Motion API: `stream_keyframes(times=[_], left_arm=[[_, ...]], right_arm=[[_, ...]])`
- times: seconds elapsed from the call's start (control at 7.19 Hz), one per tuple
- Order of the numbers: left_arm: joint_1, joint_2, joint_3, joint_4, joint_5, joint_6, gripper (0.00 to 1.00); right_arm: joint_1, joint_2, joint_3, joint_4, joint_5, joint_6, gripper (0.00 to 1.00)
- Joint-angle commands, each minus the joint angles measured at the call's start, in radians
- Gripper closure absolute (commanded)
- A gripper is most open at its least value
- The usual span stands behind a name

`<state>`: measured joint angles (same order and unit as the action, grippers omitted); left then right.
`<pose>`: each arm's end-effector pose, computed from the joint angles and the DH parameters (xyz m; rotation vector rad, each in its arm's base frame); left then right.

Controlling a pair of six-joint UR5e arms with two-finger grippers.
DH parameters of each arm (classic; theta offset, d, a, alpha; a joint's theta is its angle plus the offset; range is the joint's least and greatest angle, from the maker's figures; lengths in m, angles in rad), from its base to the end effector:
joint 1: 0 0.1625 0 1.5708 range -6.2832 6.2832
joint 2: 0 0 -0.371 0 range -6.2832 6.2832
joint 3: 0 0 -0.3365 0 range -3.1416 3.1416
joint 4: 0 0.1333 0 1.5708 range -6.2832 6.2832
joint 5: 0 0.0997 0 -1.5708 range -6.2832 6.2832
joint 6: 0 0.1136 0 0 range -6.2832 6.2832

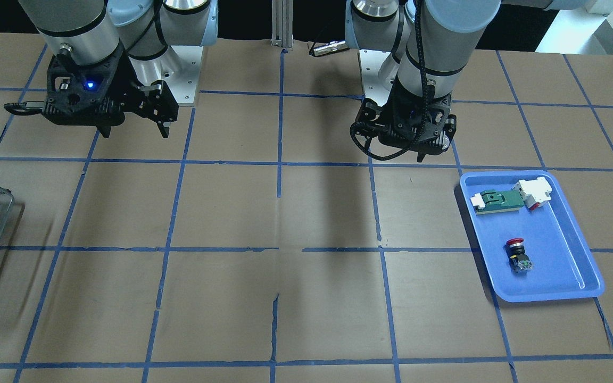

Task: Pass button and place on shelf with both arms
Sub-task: 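Move the left gripper down over the red push button in the blue tray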

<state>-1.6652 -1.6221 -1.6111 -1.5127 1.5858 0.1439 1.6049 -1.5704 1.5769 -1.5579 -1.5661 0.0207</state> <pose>-0.1734 -0.4355 0.3854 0.3721 3.1048 0.0530 0.1486 -0.4293 0.4158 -0.0209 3.1372 0.0306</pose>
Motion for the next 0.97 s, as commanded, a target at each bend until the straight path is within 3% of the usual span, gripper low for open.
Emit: stream_keyframes(times=[0.0, 0.28, 0.56, 0.7, 0.83], left_arm=[[0.013, 0.001, -0.006, 0.006, 0.000, 0.009, 0.00], [0.140, 0.013, -0.050, 0.009, 0.003, 0.043, 0.00], [0.339, -0.028, -0.111, 0.095, 0.002, 0.086, 0.00], [0.395, -0.045, -0.142, 0.129, 0.002, 0.142, 0.07], [0.441, -0.083, -0.185, 0.243, 0.000, 0.258, 0.07]], right_arm=[[0.000, 0.000, 0.000, 0.002, 0.000, -0.001, 0.00], [0.000, 0.000, 0.000, 0.002, 0.000, -0.001, 0.00], [0.000, -0.003, -0.002, 0.002, -0.002, -0.001, 0.00], [0.000, -0.008, 0.000, 0.004, -0.015, -0.001, 0.00], [0.001, -0.010, 0.000, 0.004, -0.015, 0.001, 0.00]])
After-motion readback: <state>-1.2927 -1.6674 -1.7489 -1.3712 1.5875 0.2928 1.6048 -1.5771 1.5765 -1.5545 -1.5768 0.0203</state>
